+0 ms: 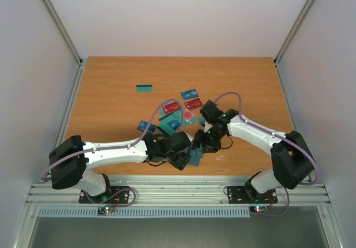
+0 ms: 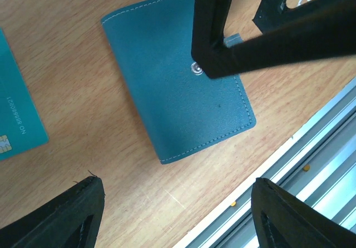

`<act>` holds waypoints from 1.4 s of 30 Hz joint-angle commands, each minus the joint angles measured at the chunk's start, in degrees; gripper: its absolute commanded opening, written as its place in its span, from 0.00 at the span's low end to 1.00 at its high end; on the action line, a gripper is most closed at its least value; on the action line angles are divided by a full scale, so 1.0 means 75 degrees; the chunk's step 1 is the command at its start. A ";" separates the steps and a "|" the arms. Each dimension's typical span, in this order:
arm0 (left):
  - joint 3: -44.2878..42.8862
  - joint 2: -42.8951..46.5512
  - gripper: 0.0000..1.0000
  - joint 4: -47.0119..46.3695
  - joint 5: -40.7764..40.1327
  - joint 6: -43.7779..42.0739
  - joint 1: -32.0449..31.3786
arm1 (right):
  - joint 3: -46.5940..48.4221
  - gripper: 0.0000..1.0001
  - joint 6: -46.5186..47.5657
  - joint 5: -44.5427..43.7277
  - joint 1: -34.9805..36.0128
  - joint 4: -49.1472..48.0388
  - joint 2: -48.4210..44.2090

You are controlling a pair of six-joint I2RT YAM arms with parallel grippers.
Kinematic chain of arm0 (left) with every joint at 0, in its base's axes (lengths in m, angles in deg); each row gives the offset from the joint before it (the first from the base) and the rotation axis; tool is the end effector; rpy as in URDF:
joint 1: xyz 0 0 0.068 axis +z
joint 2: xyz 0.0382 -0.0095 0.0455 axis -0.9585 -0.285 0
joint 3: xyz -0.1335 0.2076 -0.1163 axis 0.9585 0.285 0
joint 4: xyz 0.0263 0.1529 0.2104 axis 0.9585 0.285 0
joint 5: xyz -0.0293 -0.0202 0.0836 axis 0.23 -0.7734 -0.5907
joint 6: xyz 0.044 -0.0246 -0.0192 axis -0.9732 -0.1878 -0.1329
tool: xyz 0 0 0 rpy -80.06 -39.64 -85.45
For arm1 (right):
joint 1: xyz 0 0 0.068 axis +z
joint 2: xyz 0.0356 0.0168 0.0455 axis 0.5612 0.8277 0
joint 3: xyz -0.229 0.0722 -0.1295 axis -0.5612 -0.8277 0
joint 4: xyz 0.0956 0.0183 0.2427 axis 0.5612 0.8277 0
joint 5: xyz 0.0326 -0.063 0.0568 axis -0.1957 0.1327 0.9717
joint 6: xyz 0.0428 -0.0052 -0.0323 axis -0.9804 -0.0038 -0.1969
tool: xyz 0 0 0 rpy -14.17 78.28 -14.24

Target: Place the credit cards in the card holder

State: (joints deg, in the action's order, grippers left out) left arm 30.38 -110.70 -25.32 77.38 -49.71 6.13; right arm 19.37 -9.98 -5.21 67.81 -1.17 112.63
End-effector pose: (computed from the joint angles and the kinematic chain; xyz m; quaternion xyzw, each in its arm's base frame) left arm 0.1125 -0.2639 0.2033 0.3285 0.9126 -0.1594 0.1842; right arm 0.1974 0.1520 0.1900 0.1830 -0.9473 -0.2626 0.0108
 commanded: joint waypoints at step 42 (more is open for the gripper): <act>-0.0715 -0.0921 0.72 -0.0198 0.0179 -0.0358 -0.0052 | -0.0632 0.03 -0.0115 -0.1707 0.0416 0.0453 0.0169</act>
State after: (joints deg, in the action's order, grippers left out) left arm 26.16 -116.34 -24.09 77.71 -51.24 6.17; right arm 16.48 -10.38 -20.56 73.42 7.20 116.59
